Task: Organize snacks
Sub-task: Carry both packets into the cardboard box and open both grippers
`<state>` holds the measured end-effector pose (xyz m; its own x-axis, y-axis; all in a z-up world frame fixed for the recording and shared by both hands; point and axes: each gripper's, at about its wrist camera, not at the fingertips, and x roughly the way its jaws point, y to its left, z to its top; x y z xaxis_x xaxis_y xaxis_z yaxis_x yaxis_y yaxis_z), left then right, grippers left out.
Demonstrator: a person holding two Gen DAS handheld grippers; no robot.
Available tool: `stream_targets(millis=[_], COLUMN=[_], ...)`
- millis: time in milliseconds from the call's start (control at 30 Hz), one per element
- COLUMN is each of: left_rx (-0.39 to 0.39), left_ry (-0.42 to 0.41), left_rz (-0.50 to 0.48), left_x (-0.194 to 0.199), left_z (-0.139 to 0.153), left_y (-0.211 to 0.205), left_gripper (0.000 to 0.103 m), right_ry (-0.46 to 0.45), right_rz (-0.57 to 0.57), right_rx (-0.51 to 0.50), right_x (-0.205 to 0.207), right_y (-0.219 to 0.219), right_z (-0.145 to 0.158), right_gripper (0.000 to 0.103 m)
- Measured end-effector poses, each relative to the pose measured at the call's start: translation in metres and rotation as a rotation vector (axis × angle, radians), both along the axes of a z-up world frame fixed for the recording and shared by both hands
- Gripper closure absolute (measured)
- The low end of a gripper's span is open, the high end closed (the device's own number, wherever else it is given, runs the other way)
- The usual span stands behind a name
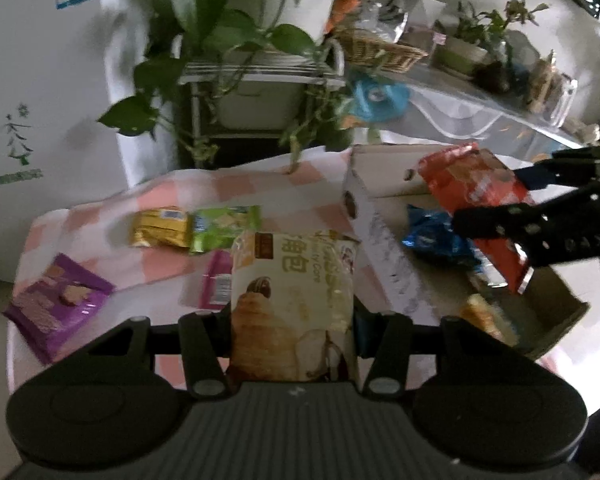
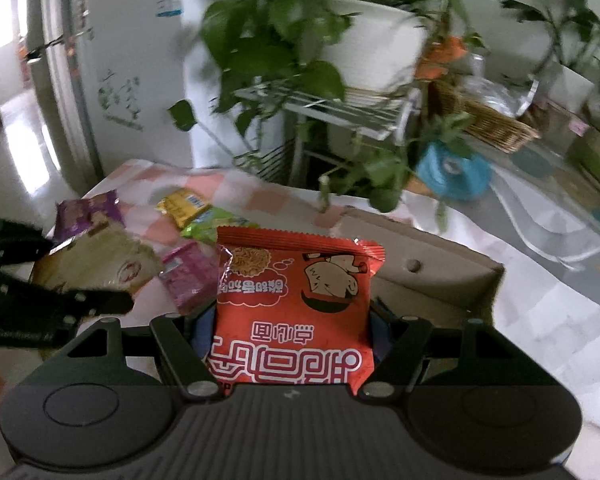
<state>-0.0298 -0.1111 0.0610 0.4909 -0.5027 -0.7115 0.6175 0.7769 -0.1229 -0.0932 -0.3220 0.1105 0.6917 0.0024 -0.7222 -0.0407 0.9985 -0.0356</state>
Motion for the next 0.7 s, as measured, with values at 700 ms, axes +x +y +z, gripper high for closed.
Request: stream_targets(millis=[700], left_rx=[-0.161], left_ry=[0.082], left_rz=[-0.165], left_x=[-0.030], left_z=[-0.010], left_y=[-0.072], left_gripper=[0.053], right_ry=[-0.027], right_rz=[-0.329], right_rx=[0.043], right_x=[-0.007], right_y=[-0.066], right_z=[-0.006], right_gripper=[0.025])
